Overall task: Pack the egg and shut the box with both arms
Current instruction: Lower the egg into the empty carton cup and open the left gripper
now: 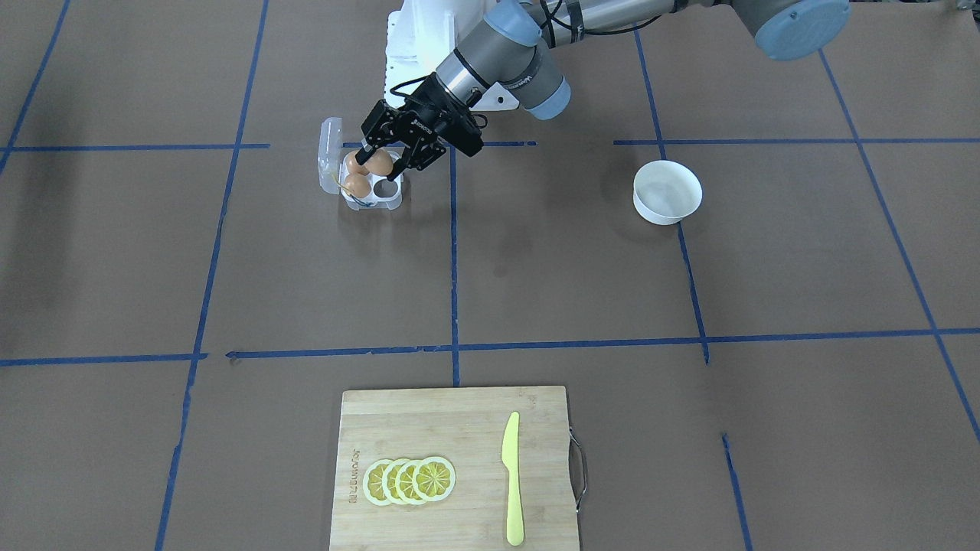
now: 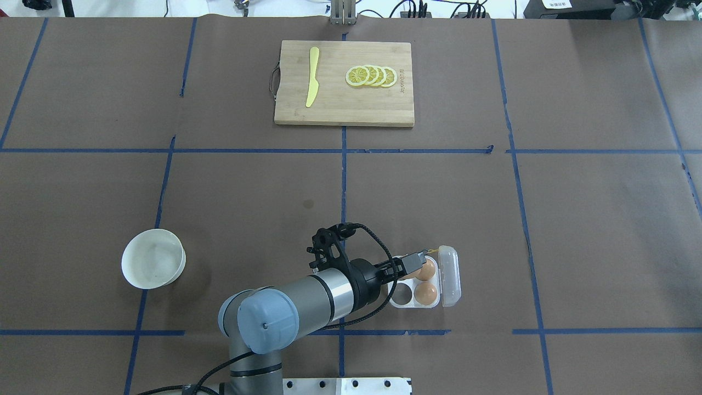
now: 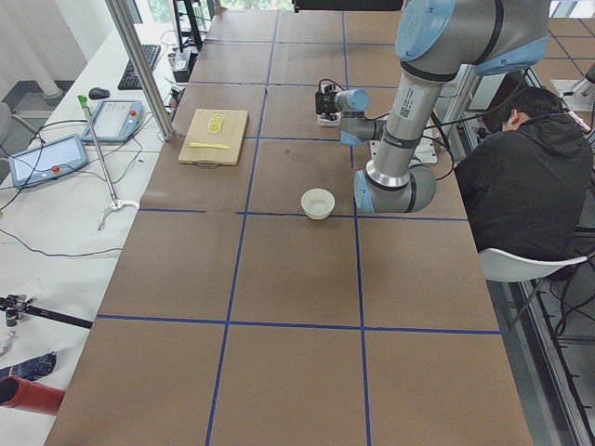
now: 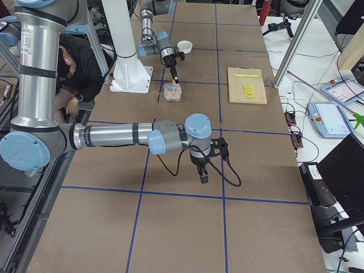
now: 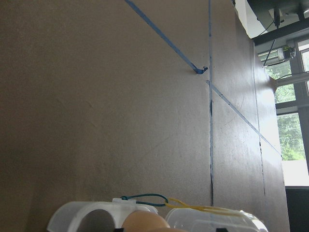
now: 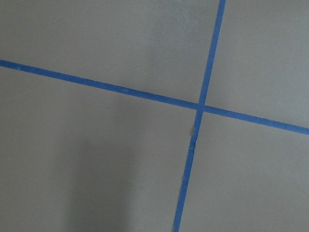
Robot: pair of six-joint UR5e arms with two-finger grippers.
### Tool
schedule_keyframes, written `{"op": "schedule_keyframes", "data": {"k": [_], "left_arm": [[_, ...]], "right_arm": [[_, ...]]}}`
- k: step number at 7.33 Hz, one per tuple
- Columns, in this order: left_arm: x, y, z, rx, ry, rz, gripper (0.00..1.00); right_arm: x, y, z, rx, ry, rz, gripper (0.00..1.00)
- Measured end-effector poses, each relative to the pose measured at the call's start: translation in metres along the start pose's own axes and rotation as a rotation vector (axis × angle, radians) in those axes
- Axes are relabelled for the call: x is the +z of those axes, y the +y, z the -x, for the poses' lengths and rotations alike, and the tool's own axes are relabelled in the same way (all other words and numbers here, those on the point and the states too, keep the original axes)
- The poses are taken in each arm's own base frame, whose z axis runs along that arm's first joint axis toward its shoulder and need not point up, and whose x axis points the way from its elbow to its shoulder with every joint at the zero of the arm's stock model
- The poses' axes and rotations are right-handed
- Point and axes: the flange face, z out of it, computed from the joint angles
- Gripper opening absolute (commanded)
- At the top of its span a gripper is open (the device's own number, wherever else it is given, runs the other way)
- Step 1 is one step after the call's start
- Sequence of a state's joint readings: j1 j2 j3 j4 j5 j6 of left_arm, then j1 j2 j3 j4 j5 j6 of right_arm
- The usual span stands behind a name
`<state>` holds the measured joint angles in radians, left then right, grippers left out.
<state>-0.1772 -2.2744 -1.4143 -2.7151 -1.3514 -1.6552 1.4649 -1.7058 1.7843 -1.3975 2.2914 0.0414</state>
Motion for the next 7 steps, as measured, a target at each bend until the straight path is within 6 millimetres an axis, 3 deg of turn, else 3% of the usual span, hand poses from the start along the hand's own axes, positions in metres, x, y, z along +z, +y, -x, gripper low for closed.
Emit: {"op": "schedule_keyframes", "data": {"k": [3, 7], "left_arm": [[-0.0001, 0.0004, 0.0009, 0.002, -0.001, 0.001, 0.57], [-0.0013, 0.0001, 0.0024, 0.008, -0.004, 0.002, 0.73]], "right_arm": [[0.0001, 0.0, -0.0002, 0.0, 0.001, 0.0, 1.0], [0.0001, 0.0, -0.0001, 0.0, 0.0, 0.0, 1.0]]}}
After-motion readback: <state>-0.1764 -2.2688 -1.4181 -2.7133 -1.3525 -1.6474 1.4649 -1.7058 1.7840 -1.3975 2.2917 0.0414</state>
